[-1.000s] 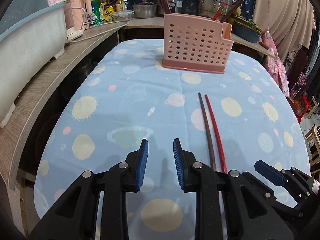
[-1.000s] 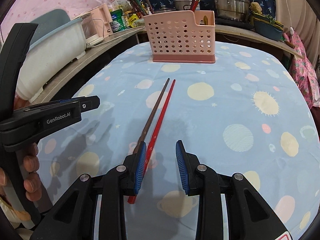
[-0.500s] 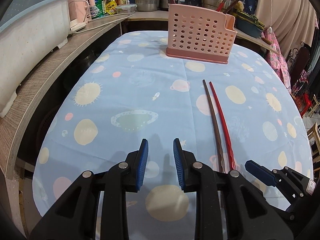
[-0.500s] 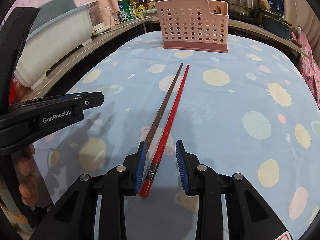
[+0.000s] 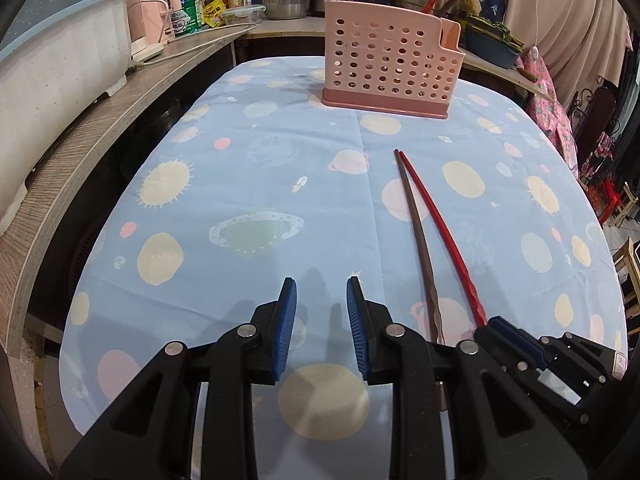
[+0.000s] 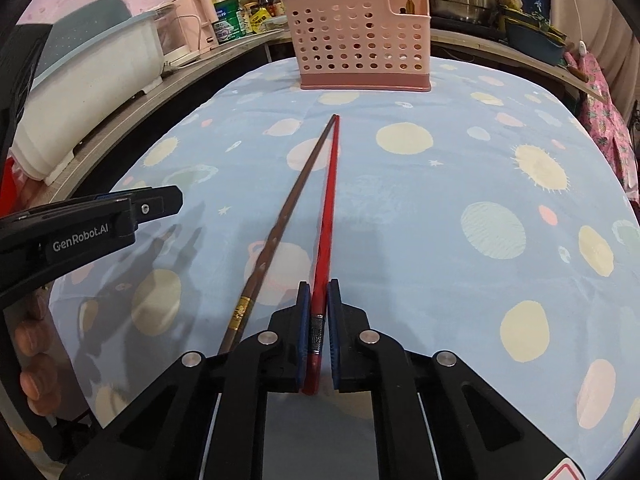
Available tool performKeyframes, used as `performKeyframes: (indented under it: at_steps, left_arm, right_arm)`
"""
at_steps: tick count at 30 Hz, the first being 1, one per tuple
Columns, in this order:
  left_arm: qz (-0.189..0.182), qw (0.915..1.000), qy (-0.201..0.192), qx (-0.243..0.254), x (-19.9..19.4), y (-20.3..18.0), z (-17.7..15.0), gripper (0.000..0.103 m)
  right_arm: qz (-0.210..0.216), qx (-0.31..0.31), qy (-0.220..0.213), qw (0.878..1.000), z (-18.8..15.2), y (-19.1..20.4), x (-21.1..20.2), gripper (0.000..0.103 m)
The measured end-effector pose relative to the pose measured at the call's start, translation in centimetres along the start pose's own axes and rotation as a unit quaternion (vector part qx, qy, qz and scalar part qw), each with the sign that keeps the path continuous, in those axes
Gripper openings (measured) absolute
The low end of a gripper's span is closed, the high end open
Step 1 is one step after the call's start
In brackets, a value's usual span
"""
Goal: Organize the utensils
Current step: 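Close right gripper on the bright red chopstick, then close left gripper on the brown chopstick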
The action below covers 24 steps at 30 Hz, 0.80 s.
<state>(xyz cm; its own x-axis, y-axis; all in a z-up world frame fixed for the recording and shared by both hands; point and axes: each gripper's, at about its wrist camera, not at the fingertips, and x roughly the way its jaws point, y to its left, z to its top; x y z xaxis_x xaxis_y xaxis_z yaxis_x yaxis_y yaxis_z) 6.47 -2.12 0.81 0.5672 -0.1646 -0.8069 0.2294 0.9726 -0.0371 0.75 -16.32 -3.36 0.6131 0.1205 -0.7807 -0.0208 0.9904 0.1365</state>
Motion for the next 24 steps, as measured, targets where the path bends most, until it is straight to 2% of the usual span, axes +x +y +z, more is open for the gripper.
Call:
performKeyframes:
  at_steps: [3, 8, 10, 15, 24]
  left_arm:
    - [-0.001, 1.0000, 0.001, 0.004, 0.1, -0.3, 0.0, 0.025]
    - [-0.006, 0.9999, 0.002, 0.012, 0.2, -1.3, -0.1, 0.035]
    - [-0.010, 0.9998, 0.005, 0.018, 0.2, -1.7, -0.1, 0.036]
    - [-0.019, 0.9993, 0.012, 0.030, 0.5, -3.0, -0.5, 0.049]
    - [-0.030, 0.9978, 0.030, 0.052, 1.2, -5.1, -1.5, 0.052]
  right_arm:
    - [-0.009, 0.007, -0.002, 1.000, -0.1, -0.8, -0.2, 0.007]
    - [-0.022, 0.021, -0.006, 1.000, -0.1, -2.3, -0.6, 0.007]
    - [-0.027, 0.028, -0.007, 0.999, -0.1, -3.0, -0.7, 0.007]
    - [-0.033, 0.041, -0.010, 0.999, -0.2, -4.3, -0.9, 0.007]
    - [-0.030, 0.044, -0.013, 0.998, -0.3, -4.7, -1.1, 0.007]
